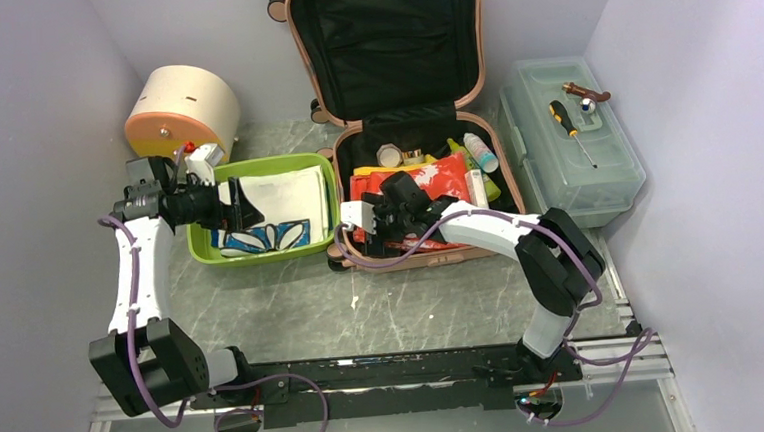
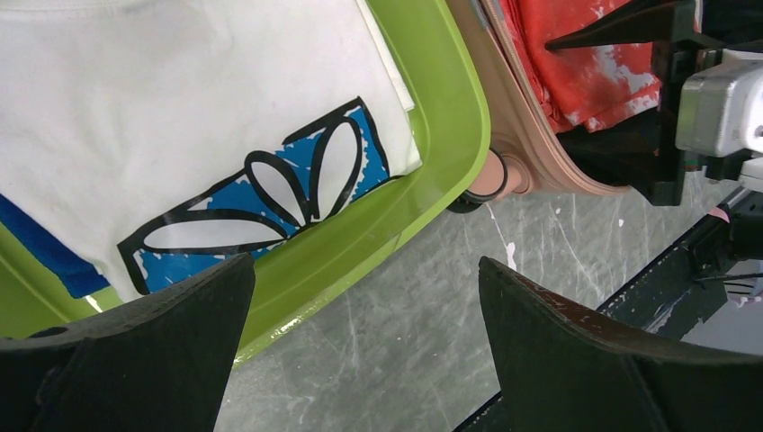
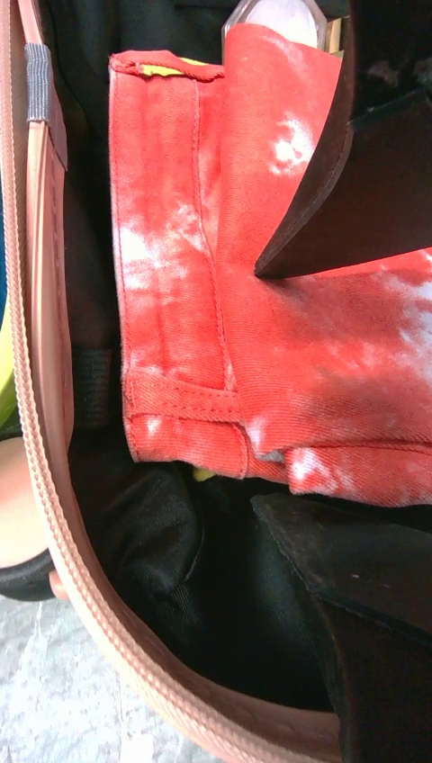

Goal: Open, take out, and arrange the luggage
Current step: Place the clothes in the bin, then pick up the clothes from the opened luggage.

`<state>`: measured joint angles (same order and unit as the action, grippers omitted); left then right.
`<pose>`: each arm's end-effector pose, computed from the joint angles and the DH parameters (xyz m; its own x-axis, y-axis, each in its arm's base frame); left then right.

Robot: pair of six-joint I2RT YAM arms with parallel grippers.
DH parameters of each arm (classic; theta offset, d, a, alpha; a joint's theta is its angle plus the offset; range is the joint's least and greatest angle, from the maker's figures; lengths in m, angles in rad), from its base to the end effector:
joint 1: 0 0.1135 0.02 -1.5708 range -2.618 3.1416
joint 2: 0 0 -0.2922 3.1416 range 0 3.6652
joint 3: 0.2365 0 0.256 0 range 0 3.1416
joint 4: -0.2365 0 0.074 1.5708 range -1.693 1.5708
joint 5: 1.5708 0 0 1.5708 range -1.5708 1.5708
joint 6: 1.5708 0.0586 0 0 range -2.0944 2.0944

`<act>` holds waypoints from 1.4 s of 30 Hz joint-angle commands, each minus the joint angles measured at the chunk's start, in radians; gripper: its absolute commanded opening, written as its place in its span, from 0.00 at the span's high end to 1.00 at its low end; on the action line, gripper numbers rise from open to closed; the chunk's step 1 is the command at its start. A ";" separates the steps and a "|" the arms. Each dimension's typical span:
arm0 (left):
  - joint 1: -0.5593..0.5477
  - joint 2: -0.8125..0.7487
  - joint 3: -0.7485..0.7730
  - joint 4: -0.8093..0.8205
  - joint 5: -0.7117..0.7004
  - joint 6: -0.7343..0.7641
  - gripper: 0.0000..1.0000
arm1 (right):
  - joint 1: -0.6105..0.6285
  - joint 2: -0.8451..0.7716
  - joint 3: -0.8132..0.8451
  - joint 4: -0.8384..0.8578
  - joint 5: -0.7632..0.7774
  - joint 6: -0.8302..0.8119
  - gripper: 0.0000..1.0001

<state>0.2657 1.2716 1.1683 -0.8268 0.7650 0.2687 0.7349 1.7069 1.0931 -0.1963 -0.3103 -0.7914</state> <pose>0.2587 0.0284 0.3335 -0.6900 0.0107 -0.7237 0.4079 0.8318 -0.3766 0.2752 0.2728 0.2147 0.1876 -0.7435 -0.6419 -0.9408 0.0519 -0.3350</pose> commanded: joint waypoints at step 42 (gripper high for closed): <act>0.045 0.019 -0.032 0.044 0.127 0.021 0.01 | 0.004 0.032 0.080 -0.042 0.054 0.086 0.40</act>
<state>0.3004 1.3029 1.1477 -0.8089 0.8455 0.2749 0.7063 1.7027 1.1244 -0.2226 -0.3393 -0.6746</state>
